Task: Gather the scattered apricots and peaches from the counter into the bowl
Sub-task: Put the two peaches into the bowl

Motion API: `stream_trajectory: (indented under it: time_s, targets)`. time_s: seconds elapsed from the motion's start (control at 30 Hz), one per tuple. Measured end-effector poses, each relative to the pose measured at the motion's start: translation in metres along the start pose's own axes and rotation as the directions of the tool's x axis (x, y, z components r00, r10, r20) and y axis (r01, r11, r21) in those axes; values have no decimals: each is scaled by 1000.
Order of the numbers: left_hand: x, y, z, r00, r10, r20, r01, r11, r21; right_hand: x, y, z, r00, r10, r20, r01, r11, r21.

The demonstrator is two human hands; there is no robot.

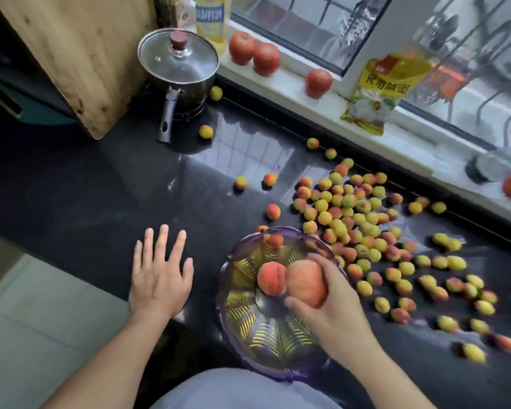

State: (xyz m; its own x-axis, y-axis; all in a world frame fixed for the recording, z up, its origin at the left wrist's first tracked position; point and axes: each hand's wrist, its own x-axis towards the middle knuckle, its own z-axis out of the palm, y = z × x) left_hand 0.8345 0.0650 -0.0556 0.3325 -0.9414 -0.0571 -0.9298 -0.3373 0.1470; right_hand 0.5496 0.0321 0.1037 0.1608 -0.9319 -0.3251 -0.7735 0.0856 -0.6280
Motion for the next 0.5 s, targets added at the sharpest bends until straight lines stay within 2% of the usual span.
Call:
stream_trajectory:
  time_s: [0.13, 0.23, 0.37, 0.5]
  targets:
    - [-3, 1, -1, 1000, 8, -22, -8, 1000, -4, -26, 42, 22, 993, 86, 84, -67, 977, -204]
    - [-3, 3, -4, 1000, 3, -25, -3, 1000, -5, -16, 49, 38, 996, 72, 46, -52, 940, -338]
    - [-4, 2, -5, 1000, 3, -24, -3, 1000, 5, -9, 48, 58, 998, 57, -28, -63, 919, -390]
    - [-4, 2, -6, 1000, 1, -17, -1, 1000, -8, -11, 46, 67, 999, 33, -10, -34, 905, -425]
